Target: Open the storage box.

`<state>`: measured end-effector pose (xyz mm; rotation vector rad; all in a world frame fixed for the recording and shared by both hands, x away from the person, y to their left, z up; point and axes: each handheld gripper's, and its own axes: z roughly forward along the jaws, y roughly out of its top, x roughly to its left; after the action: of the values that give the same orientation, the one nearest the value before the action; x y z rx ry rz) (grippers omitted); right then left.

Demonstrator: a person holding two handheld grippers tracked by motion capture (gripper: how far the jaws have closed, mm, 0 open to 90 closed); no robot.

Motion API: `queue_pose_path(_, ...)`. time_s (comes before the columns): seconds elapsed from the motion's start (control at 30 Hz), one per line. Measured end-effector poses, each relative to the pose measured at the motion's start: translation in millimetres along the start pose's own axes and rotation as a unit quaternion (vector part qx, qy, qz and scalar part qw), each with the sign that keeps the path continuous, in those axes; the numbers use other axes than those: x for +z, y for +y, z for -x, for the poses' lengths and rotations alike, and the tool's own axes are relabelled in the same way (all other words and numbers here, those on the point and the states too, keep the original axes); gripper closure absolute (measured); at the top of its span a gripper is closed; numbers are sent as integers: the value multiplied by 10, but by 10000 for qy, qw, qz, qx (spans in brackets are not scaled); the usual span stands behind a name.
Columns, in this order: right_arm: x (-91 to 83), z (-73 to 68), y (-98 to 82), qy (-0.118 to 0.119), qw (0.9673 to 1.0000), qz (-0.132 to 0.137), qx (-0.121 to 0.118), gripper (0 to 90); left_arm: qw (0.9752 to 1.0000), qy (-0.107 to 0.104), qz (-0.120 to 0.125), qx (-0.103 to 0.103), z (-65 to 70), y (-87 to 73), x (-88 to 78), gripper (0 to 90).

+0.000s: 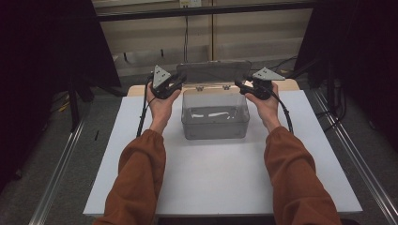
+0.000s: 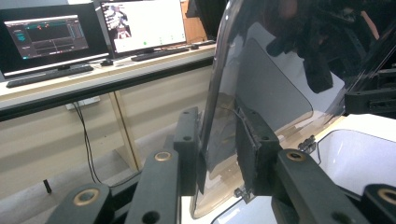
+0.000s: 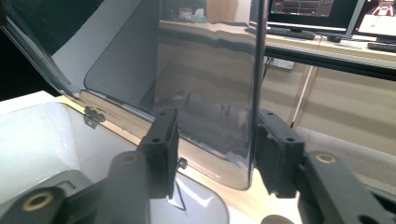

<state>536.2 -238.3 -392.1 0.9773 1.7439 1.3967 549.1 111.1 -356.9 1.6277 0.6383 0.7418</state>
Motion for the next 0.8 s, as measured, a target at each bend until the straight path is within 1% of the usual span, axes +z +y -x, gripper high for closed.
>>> queue_pose_path(0.07,20,12,7,-9,10000,15,40,553,10000,-24,2,8,2,8,6,697)
queue_pose_path(0.1,49,16,10,33,10000,24,28,563,10000,-42,-4,19,2,4,9,692)
queue_pose_path(0.2,80,10,11,34,10000,4,-4,556,9999,-46,-108,37,-28,-29,38,693)
queue_pose_path(0.23,92,23,9,32,10000,35,37,561,9999,-38,-146,47,-41,-50,50,688)
queue_pose_path(0.3,92,27,10,30,10000,42,76,567,9998,-25,-171,-82,-47,-101,84,683)
queue_pose_path(0.37,90,35,10,23,9999,41,113,571,9997,-21,-250,-72,-46,-144,116,676)
queue_pose_path(0.4,93,40,11,28,9999,38,125,571,9996,-1,-261,-103,-33,-158,129,672)
queue_pose_path(0.43,96,44,12,36,9999,34,123,572,9996,17,-271,-68,-27,-165,138,667)
queue_pose_path(0.47,105,42,15,18,9999,40,150,572,9996,29,-281,-73,-11,-168,148,640)
queue_pose_path(0.5,105,42,15,18,9999,40,150,572,9996,67,-274,-50,-6,-167,155,640)
queue_pose_path(0.6,119,52,8,8,9998,49,189,573,9996,58,-257,-99,-31,-175,170,654)
queue_pose_path(0.67,130,60,9,12,9998,45,216,574,9995,50,-309,-59,-47,-182,184,657)
queue_pose_path(0.77,156,70,25,-12,9997,21,240,579,9994,64,-312,-110,-63,-207,216,640)
queue_pose_path(0.8,160,72,26,-28,9997,13,240,581,9993,25,-358,-123,-65,-214,223,635)
